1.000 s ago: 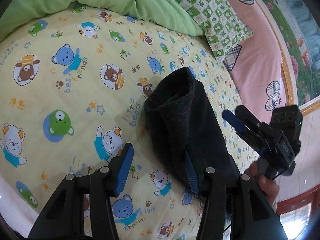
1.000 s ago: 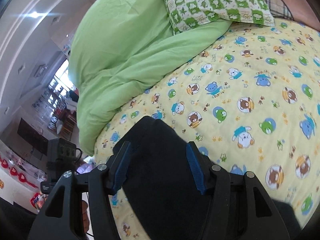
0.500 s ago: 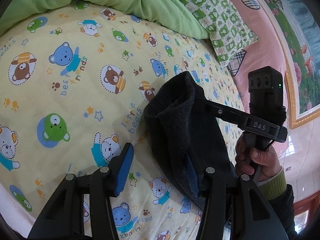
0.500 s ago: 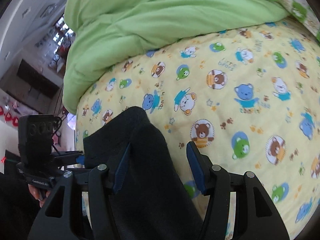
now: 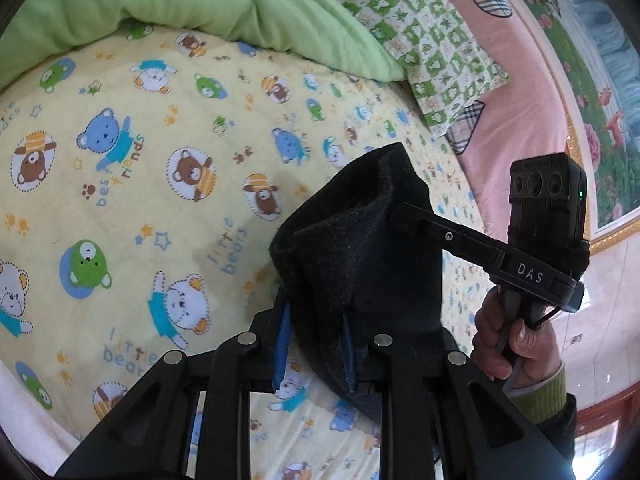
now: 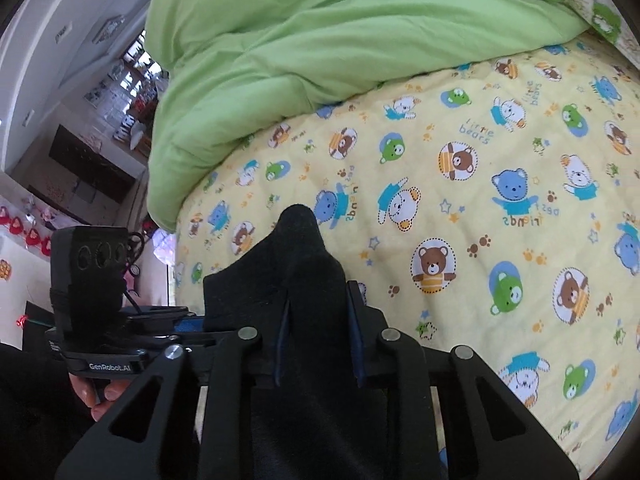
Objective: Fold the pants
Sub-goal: 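Grasp the folded end of the navy pants with both grippers together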
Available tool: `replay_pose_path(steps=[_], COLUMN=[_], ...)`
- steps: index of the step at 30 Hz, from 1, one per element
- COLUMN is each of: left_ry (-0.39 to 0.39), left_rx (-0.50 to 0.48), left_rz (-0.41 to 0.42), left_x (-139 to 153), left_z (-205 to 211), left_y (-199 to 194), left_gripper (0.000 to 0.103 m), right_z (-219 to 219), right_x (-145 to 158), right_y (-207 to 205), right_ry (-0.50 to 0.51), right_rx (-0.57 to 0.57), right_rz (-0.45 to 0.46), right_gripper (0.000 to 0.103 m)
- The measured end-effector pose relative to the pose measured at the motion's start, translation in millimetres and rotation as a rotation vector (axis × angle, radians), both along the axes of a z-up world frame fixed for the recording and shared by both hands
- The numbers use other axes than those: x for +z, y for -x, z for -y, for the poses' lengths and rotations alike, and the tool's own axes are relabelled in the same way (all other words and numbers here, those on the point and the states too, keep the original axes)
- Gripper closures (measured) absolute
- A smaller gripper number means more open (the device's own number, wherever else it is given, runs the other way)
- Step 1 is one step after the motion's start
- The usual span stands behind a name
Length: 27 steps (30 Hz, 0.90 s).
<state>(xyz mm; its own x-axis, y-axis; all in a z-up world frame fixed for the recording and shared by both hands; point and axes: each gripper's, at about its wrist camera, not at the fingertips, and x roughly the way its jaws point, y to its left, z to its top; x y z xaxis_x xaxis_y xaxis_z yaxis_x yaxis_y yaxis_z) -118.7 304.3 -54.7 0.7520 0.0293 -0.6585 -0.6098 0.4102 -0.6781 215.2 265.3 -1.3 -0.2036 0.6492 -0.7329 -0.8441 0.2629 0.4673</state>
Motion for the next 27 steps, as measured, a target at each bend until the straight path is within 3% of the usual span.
replay_pose_path(steps=[8,15,27], left_ry=[-0.092,-0.179,-0.266], left_rx=[-0.073,-0.195,-0.413], left_rz=[0.084,0.152,0.199], left_x=[50.4,92.1,135.6], left_z=[31.0,80.4,173.4], left_y=[-8.0,-27.7,-77.5], left_gripper=[0.082,0.082,0.082], right_z=[54.8,124.9,234.2], right_x=[46.2,79.3,97.6], right_y=[13.4,28.9,49.0], right_ry=[-0.124,-0.21,-0.342], right_rx=[-0.062,-0.145,-0.318], right_rz=[0.016,0.063,0.118], right_gripper=[0.078,0.079,0.08])
